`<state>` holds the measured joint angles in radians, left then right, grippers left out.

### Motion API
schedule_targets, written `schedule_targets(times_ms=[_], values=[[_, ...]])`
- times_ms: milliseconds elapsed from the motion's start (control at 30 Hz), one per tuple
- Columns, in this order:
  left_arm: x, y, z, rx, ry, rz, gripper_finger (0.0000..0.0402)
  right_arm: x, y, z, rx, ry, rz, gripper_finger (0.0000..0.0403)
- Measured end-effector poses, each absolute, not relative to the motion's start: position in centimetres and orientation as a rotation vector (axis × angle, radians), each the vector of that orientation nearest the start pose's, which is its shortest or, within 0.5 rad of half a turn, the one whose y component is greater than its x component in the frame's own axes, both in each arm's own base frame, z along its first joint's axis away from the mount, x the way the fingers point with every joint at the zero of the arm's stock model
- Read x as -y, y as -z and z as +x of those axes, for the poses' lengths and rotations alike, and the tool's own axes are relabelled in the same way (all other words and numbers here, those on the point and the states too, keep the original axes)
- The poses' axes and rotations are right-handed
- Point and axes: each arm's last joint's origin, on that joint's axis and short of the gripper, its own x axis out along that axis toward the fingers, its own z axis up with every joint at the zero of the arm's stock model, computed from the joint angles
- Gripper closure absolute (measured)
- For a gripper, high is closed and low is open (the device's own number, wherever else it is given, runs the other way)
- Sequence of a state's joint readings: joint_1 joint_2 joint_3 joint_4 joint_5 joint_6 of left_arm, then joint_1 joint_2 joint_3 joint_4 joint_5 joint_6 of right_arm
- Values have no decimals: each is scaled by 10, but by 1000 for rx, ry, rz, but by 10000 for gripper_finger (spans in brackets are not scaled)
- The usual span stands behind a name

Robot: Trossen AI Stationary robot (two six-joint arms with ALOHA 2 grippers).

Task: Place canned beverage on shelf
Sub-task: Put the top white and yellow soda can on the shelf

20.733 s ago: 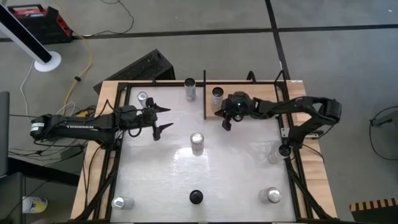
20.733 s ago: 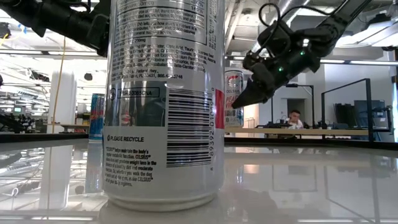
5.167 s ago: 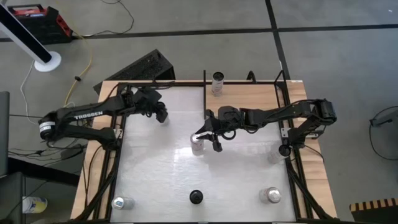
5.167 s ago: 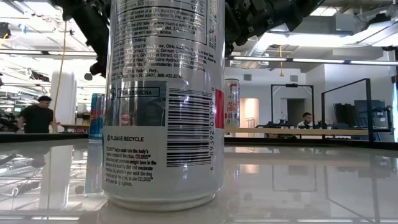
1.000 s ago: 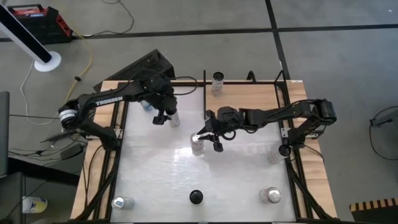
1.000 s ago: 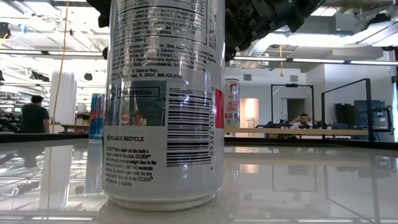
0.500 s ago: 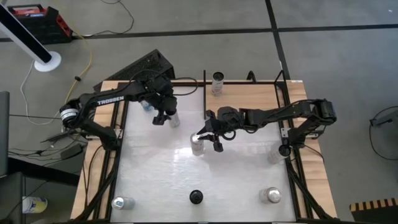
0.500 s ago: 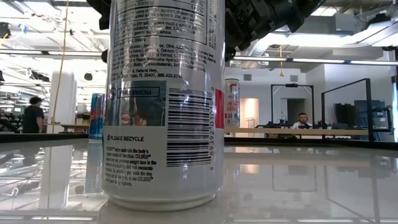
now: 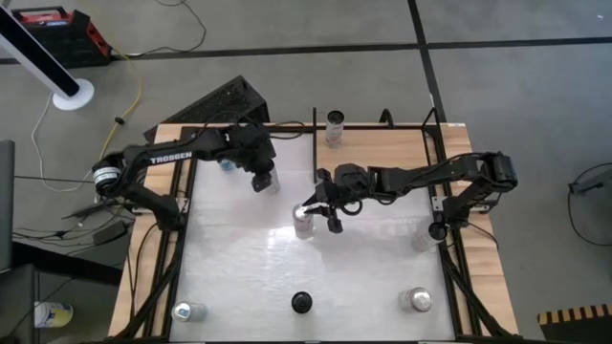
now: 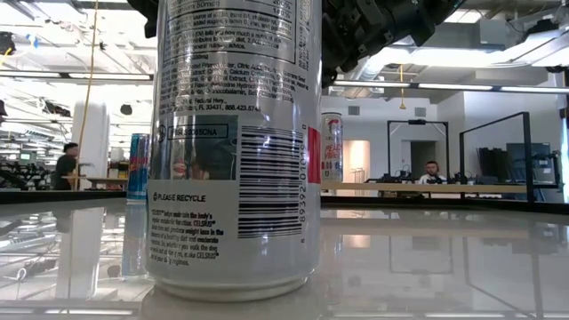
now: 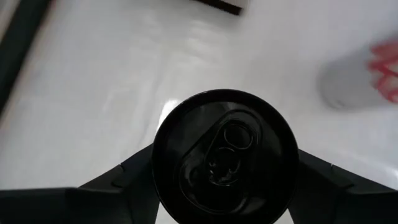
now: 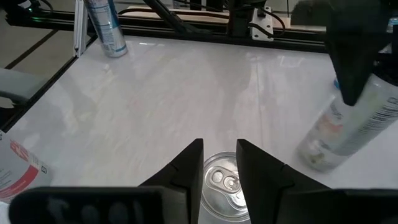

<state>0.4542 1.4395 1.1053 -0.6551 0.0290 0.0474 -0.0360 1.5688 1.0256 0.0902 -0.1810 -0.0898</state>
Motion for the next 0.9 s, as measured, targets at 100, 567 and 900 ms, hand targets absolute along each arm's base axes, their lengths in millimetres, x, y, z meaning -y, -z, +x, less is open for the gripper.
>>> schedule_targets(times_ms=[100,567,900], values=[[-118,-262,267,-953,-483,-178,153,7,-250,347,-444,-162,-39,283],[-105,-266,277,-840,-610,-318,152,7,-250,347,-445,-161,-37,283],[-107,-265,275,-859,-638,-299,139,7,-250,347,-447,-161,-37,283]])
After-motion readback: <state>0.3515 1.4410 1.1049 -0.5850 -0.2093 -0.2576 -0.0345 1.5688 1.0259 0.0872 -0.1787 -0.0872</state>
